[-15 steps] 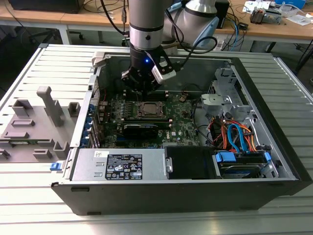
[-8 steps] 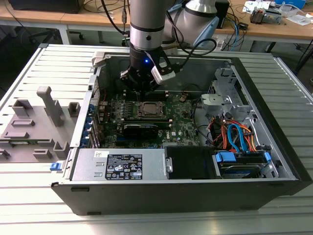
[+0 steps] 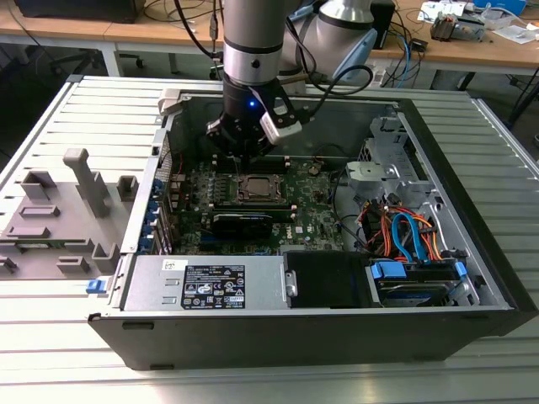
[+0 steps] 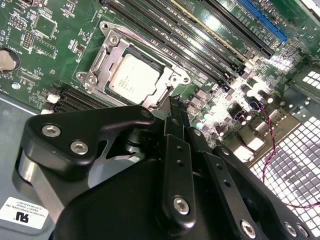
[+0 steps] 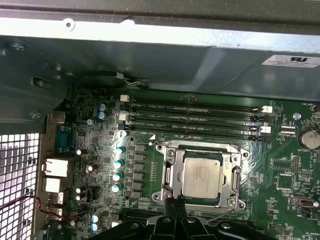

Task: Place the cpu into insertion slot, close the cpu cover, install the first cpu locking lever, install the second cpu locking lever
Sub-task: 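Install the first cpu locking lever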

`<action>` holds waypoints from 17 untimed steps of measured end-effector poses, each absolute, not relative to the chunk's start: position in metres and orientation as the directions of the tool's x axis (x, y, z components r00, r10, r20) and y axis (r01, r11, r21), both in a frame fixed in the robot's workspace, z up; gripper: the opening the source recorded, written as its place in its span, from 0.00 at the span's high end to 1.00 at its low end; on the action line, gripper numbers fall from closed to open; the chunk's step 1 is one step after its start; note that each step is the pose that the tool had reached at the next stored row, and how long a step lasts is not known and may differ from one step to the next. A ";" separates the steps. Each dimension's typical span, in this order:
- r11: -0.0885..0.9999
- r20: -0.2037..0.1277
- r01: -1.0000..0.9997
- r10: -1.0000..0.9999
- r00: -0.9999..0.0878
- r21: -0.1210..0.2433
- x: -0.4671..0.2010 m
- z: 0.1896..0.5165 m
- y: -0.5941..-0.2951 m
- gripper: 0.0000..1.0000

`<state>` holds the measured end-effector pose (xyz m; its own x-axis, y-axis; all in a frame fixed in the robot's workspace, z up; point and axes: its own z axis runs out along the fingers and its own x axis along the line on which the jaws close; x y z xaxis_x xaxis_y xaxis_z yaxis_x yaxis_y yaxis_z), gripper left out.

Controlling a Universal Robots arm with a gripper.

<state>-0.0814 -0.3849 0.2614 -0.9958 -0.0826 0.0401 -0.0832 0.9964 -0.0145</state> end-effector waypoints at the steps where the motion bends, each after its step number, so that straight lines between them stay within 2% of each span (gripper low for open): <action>1: 0.996 0.040 -0.083 -0.083 -0.996 -0.015 -0.082 0.262 -0.385 0.89; 17: 0.996 0.040 -0.083 -0.083 -0.996 -0.015 -0.085 0.262 -0.385 0.89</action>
<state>-0.0848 -0.3845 0.2621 -0.9958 -0.0826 0.0404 -0.0832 0.9964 -0.0148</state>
